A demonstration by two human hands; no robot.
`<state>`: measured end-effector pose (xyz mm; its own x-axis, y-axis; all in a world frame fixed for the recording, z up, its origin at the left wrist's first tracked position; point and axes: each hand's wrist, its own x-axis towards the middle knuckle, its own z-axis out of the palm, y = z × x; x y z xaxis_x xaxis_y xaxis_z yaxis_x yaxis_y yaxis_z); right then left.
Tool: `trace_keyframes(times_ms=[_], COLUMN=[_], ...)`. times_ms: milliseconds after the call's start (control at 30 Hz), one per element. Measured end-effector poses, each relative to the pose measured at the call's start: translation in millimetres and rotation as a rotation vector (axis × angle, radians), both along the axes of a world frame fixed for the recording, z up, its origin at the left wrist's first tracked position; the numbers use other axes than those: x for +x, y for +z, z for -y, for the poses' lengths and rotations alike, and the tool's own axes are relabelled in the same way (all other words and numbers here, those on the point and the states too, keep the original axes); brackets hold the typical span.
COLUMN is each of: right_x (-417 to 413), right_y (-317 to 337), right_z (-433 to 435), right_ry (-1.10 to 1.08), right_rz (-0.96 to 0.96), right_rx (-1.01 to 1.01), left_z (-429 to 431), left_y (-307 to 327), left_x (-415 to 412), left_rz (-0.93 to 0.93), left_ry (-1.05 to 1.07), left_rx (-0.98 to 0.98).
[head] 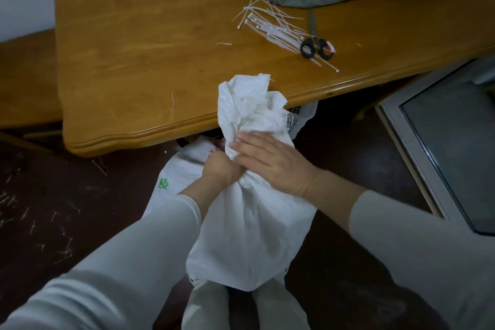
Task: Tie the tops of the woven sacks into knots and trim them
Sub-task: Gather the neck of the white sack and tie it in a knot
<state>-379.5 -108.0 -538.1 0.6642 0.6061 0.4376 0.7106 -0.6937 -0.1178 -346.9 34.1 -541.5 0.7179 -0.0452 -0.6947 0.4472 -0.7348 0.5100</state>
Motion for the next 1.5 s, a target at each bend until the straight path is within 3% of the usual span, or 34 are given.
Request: trace_keyframes(times_ms=[133, 200, 300, 333, 433, 467, 600, 667, 733, 800, 867, 900, 967, 1067, 1133, 1200, 1267, 1367, 1500], right_x=[35, 45, 49, 54, 57, 60, 74, 72, 71, 70, 71, 70, 61, 28, 5, -15, -27, -31, -23], right_y=[0, -4, 4, 12, 40, 49, 52, 49, 50, 55, 52, 50, 45, 40, 19, -9, -30, -36, -35], right_z=[17, 12, -13, -22, -35, -38, -51, -59, -64, -66, -62, -57, -41, -12, 4, 8, -1, -14, -11], right_ry=[0.002, 0.049, 0.116, 0.102, -0.080, -0.162, -0.271, -0.231, -0.208, -0.146, -0.001, 0.039, -0.031, -0.629, -1.038, -1.085, -0.930, -0.761, -0.740], right_rz=[0.171, 0.201, 0.080, -0.015, -0.613, -0.706, -0.987, -1.095, -1.085, -0.945, -0.561, -0.342, -0.145, -0.229, -0.539, -0.881, -1.047, -1.109, -1.226], right_rx=[-0.576, -0.714, -0.772, -0.780, -0.930, -0.949, -0.933, -0.968, -0.994, -0.935, -0.725, -0.583, -0.090, 0.635, 0.893, 0.799, 0.723, 0.605, 0.427], left_z=[1, 0, -1, -1, 0, 1, 11, 16, 18, 16, 12, 10, 4, -2, -2, 0, 0, 0, 5], left_y=[2, -3, -8, -8, -2, 0, 1, 1, 0, -2, -3, -4, -7, -13, -12, -15, -23, -25, -21], left_x=[-4, -6, -9, -10, -14, -16, -33, -44, -47, -41, -34, -33, -34, -41, -44, -44, -42, -38, -41], left_rz=[0.005, 0.018, 0.048, 0.054, 0.149, 0.213, 0.376, 0.334, 0.235, 0.118, 0.012, -0.033, -0.117, -0.239, -0.299, -0.299, -0.292, -0.269, -0.230], left_ry=[-0.007, -0.034, -0.035, -0.016, 0.033, 0.036, -0.031, 0.107, 0.258, 0.401, 0.574, 0.639, 0.706, 0.774, 0.796, 0.798, 0.786, 0.789, 0.813], left_rx=[-0.063, -0.077, -0.106, -0.120, -0.115, -0.090, 0.005, -0.010, -0.054, -0.114, -0.212, -0.253, -0.298, -0.378, -0.434, -0.462, -0.452, -0.431, -0.420])
